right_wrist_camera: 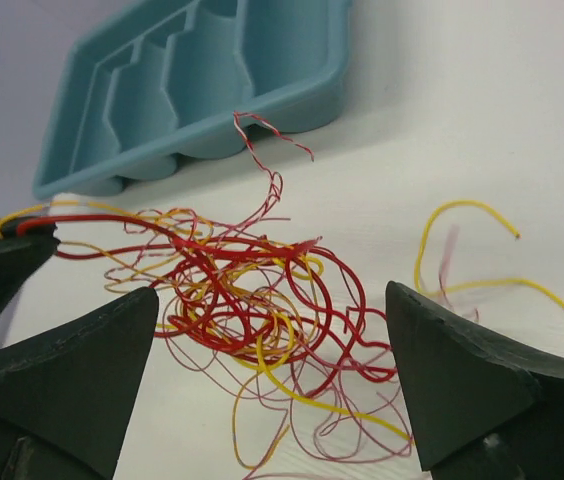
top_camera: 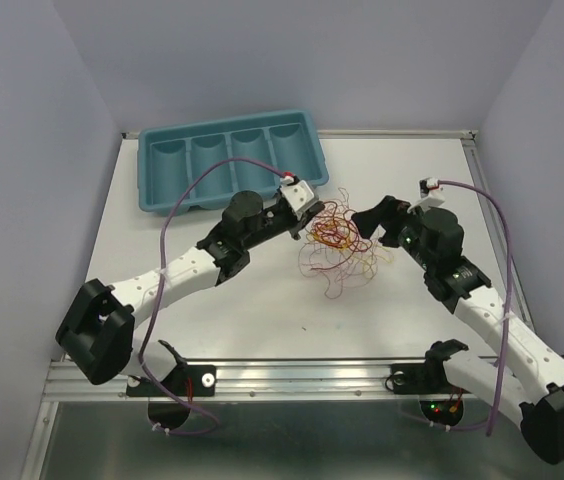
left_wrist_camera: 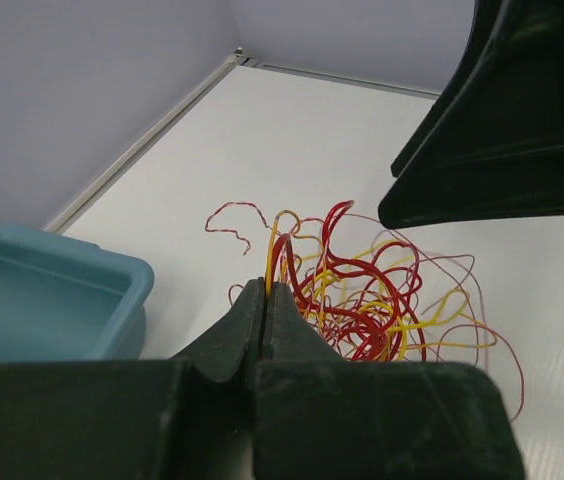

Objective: Untangle the cables

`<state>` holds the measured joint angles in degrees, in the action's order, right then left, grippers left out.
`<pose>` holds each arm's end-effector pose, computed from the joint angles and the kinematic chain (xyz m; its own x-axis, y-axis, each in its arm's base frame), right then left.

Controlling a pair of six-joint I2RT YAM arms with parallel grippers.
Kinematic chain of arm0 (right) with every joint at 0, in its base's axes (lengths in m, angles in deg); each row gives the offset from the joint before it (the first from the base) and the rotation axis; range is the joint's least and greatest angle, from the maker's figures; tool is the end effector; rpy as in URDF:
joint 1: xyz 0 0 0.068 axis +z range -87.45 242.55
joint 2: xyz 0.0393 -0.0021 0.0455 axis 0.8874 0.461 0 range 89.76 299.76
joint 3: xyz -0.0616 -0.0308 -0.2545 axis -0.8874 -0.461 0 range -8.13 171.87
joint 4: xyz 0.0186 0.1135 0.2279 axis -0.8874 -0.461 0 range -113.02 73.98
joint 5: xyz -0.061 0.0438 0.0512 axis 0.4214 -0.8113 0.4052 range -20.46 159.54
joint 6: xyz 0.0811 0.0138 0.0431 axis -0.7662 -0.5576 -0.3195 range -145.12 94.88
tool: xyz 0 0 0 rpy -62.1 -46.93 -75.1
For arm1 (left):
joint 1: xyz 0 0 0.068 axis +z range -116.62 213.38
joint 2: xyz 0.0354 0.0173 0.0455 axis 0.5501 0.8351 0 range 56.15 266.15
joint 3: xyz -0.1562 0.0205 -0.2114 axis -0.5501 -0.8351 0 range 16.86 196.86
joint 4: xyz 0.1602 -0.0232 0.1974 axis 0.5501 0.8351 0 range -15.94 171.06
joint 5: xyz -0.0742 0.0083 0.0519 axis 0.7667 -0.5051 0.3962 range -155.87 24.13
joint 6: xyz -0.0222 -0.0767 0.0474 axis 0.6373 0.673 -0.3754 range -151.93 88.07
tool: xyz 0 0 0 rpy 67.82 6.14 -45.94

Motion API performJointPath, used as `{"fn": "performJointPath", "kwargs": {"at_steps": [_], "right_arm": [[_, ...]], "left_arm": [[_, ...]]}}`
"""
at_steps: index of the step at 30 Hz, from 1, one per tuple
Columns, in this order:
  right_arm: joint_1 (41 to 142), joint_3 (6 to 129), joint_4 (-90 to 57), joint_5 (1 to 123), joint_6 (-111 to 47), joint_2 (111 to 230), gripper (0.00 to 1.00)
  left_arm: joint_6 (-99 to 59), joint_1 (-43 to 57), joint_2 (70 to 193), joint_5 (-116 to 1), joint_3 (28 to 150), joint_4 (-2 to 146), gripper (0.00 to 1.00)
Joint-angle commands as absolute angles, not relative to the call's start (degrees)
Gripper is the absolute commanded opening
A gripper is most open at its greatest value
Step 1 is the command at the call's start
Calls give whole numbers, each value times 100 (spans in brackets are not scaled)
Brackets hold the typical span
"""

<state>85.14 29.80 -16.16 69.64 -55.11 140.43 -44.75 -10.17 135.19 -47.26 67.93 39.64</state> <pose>0.2383 0.0989 0.2812 -0.3696 0.3875 -0.8445 -0.2285 0.8430 0.4869 0.2444 -0.2691 0.3217 0.2751 0.0285 -0.9610 0.8427 0.4740 0.2553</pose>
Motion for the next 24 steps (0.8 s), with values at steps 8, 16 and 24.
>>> {"fn": "performJointPath", "kwargs": {"at_steps": [8, 16, 24], "right_arm": [[8549, 3116, -627, 5630, -5607, 13748, 98], [8601, 3300, -547, 4482, -4982, 14776, 99], [9181, 3414, -662, 5336, -4648, 15215, 95]], "left_arm": [[-4476, -1039, 12989, -4548, 6661, 3828, 0], [-4441, -1031, 12848, -4759, 6643, 3820, 0], [-4283, -1022, 12488, -4742, 6556, 3820, 0]]}}
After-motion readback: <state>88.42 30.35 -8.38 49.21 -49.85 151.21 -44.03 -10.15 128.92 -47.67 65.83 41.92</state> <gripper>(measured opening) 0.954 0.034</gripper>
